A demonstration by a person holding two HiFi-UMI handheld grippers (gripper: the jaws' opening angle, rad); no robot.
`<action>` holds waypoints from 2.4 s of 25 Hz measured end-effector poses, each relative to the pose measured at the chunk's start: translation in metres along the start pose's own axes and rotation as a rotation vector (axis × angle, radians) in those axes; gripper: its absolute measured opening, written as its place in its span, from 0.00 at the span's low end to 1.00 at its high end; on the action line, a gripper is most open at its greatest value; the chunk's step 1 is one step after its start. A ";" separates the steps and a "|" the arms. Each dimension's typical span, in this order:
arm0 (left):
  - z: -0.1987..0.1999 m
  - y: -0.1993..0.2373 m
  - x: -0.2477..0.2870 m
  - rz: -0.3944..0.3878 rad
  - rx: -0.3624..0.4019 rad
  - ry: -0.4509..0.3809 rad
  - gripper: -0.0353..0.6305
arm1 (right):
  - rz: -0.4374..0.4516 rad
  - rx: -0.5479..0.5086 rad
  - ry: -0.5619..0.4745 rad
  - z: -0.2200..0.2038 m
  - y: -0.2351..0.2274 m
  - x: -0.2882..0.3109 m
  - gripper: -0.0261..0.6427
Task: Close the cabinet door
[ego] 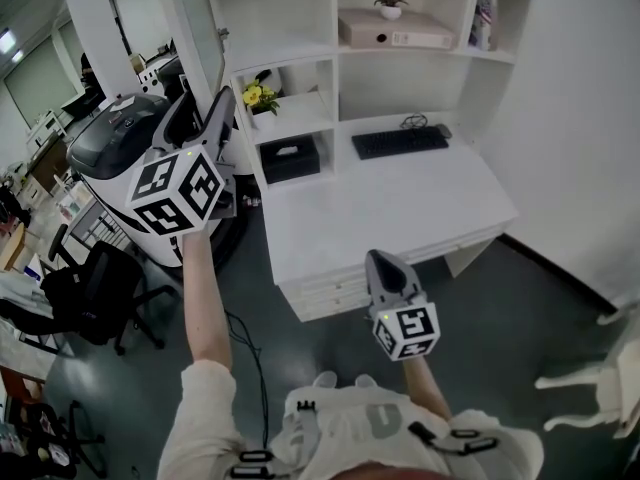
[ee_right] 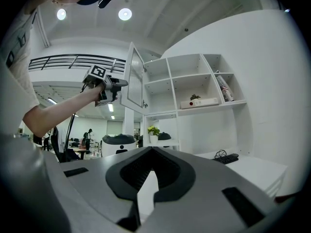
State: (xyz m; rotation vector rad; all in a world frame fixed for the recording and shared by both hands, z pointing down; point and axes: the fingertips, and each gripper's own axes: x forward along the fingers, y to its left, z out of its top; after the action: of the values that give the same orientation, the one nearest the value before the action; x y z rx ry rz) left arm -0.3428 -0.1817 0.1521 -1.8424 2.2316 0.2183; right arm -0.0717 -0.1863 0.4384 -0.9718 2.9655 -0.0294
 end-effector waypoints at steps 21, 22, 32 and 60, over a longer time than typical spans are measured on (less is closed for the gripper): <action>-0.011 -0.011 0.026 0.008 0.084 0.041 0.25 | 0.010 -0.011 0.039 -0.014 0.001 0.001 0.05; -0.011 -0.013 0.027 0.008 0.078 0.038 0.25 | 0.005 -0.007 0.040 -0.015 0.000 0.000 0.05; -0.014 -0.032 0.041 0.036 0.095 0.029 0.25 | -0.013 0.010 0.035 -0.018 -0.009 -0.002 0.05; -0.059 -0.120 0.185 -0.040 0.283 0.147 0.25 | -0.290 0.040 0.043 -0.022 -0.081 -0.060 0.05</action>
State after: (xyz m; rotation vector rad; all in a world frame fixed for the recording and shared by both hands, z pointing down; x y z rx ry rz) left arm -0.2626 -0.3952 0.1620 -1.7959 2.1814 -0.2369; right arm 0.0238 -0.2164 0.4635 -1.4018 2.8206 -0.1139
